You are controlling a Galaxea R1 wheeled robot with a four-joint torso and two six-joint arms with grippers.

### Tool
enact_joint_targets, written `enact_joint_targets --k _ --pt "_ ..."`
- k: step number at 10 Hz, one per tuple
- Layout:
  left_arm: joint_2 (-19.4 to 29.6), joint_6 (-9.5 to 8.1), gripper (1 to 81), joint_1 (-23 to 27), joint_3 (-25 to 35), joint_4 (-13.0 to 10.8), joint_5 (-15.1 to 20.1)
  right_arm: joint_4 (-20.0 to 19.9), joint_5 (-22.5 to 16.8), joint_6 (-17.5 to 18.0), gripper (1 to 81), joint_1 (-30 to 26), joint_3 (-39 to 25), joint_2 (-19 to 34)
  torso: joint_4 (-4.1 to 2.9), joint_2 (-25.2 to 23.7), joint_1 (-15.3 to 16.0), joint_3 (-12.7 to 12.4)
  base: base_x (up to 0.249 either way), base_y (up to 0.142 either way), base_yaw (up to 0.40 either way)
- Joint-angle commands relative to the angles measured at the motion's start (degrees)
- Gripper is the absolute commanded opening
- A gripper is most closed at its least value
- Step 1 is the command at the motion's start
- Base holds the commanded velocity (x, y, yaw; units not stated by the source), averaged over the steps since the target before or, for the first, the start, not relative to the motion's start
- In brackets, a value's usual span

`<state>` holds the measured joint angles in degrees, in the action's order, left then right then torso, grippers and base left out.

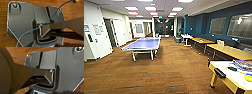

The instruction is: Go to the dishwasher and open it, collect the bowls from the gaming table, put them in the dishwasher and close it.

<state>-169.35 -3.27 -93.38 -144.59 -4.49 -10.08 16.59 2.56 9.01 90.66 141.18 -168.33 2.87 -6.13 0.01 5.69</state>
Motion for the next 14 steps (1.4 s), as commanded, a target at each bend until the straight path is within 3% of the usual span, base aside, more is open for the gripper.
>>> enact_joint_targets --k 1,14 --pt "0.24 0.1 81.1 2.1 0.27 -0.79 2.7 0.81 -2.47 -0.13 81.1 -2.89 -0.48 0.07 0.0 0.0 0.0 0.0 0.0 0.0 -0.155" --pt "0.94 0.19 81.1 2.1 0.27 -0.96 2.7 0.64 -2.47 -0.04 81.1 -2.45 -0.48 -0.28 0.0 0.0 -0.01 0.0 0.0 0.0 -0.281"
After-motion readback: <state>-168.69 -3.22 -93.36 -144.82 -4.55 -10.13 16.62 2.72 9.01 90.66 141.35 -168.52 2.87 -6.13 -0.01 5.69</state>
